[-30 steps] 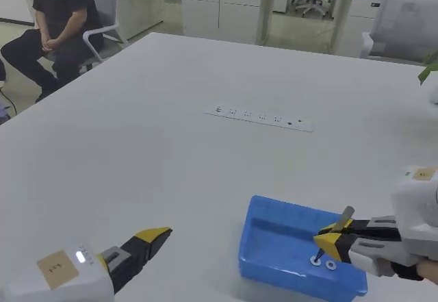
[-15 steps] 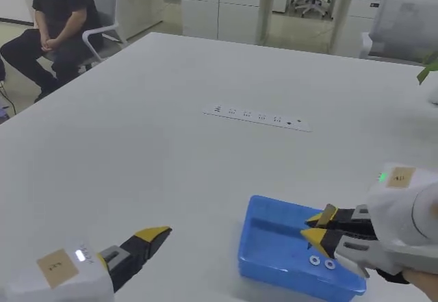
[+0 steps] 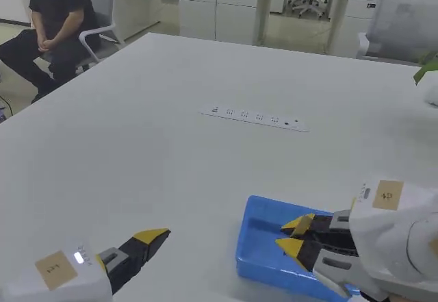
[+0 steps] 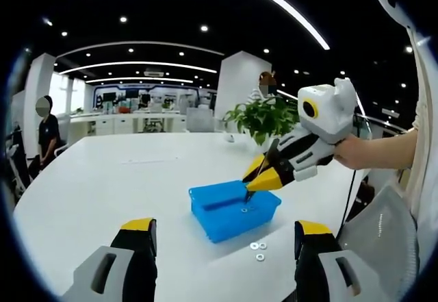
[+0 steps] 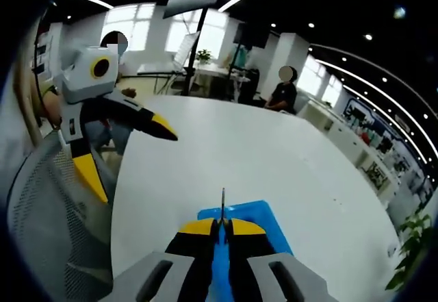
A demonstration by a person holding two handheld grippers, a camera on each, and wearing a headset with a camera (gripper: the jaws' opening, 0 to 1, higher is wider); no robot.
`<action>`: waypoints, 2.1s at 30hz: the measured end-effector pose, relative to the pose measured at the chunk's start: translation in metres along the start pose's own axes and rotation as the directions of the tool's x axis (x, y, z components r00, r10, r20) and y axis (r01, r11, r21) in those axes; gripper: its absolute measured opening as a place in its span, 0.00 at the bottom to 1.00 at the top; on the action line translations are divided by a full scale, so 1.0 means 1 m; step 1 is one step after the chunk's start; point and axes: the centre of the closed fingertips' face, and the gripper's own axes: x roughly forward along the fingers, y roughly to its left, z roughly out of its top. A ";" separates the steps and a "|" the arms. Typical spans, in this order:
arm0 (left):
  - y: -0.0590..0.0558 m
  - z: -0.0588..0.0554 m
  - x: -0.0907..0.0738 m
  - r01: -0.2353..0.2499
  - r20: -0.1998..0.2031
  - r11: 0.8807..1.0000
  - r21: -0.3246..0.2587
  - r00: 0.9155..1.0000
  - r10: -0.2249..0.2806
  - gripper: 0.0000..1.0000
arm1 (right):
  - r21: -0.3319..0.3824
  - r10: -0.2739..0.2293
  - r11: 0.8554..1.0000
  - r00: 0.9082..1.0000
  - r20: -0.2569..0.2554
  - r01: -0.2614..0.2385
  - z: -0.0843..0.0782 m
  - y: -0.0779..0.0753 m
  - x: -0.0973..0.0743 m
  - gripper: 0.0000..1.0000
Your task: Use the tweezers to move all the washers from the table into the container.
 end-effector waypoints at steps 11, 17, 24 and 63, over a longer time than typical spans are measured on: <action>-0.002 -0.002 0.001 0.007 -0.008 1.000 0.001 1.000 -0.007 0.84 | 0.267 0.057 0.961 0.995 0.078 -0.076 -0.019 0.017 -0.002 0.03; -0.002 -0.003 0.002 0.010 -0.014 1.000 0.005 1.000 -0.010 0.84 | 0.422 0.052 0.902 0.993 0.103 -0.090 -0.037 0.016 -0.003 0.03; -0.003 -0.004 0.002 0.014 -0.020 1.000 0.007 1.000 -0.014 0.83 | 0.514 0.097 0.849 0.992 0.076 -0.122 -0.057 0.027 0.003 0.03; -0.003 -0.004 0.001 0.009 -0.022 1.000 0.008 1.000 -0.009 0.82 | 0.470 0.145 0.873 0.989 0.000 -0.129 -0.073 0.042 0.012 0.03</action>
